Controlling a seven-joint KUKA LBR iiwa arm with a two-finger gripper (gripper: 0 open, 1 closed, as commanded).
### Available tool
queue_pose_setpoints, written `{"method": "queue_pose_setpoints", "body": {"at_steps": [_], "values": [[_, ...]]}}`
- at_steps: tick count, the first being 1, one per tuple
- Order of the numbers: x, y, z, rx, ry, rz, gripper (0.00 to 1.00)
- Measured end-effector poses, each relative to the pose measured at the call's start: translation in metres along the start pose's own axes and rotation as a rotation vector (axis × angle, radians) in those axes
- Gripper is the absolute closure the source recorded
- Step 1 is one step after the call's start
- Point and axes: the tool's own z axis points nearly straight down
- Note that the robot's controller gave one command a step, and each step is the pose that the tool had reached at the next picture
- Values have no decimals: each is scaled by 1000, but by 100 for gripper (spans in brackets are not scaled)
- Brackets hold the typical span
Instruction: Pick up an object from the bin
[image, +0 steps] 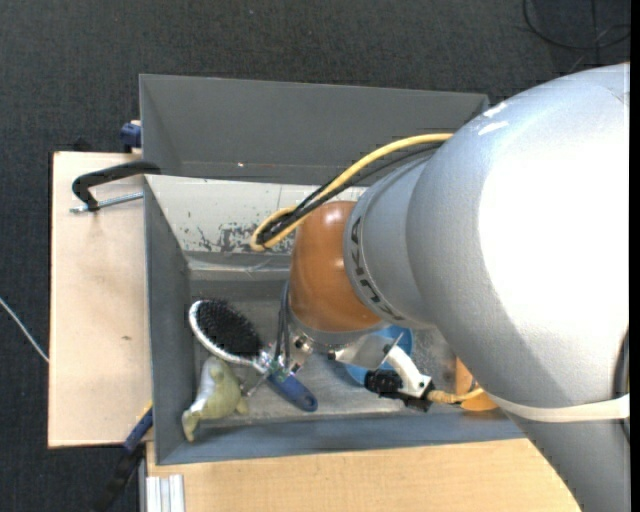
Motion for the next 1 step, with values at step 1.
{"method": "queue_pose_setpoints", "body": {"at_steps": [1], "values": [[-1, 1, -1, -3, -2, 0, 100]]}}
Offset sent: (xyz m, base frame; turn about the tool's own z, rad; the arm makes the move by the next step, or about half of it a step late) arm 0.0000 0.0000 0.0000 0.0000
